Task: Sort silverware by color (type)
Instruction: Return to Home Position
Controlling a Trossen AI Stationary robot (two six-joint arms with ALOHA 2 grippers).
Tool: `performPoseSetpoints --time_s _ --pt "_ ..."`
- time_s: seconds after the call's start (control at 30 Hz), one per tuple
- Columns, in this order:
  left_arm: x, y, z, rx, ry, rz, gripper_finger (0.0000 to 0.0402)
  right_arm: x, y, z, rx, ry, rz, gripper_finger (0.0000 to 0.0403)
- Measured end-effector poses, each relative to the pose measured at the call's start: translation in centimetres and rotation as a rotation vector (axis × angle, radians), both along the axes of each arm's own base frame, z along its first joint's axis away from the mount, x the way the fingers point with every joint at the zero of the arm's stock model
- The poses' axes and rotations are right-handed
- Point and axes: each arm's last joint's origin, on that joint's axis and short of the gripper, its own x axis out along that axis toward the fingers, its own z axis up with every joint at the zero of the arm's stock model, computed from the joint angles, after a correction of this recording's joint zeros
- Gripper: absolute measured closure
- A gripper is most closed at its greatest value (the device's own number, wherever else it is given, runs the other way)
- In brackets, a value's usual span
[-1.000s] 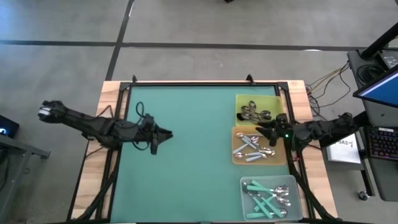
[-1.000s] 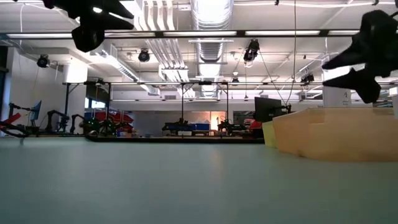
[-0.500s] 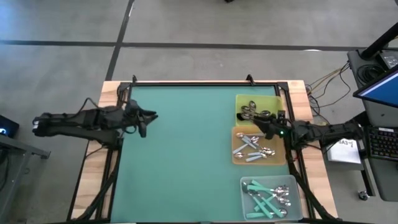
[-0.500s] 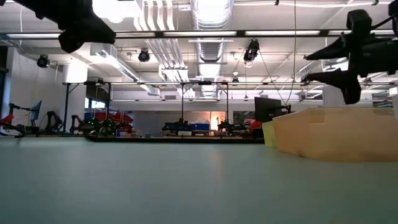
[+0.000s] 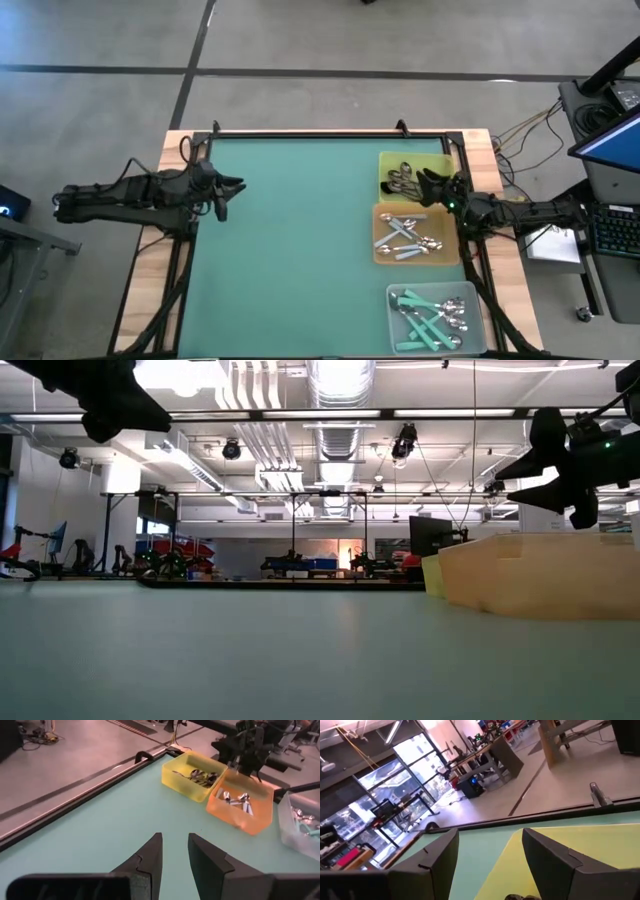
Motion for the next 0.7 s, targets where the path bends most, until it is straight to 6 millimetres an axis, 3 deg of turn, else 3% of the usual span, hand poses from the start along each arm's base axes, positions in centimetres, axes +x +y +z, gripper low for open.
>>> performPoseSetpoints --time_s 0.23,0.43,0.7 --pt "1.3 0.0 -0.9 0.036 -0.034 -0.015 0.0326 0.0 0.0 0.0 0.006 -0.007 0.006 0.0193" --pt "3.8 0.1 -4.3 0.047 -0.159 -0.003 0.0326 0.0 0.0 0.0 0.006 -0.006 0.006 0.0193" --pt "4.2 1.9 -7.7 0.11 -0.12 0.095 0.0326 0.0 0.0 0.0 0.007 -0.007 0.008 0.0193"
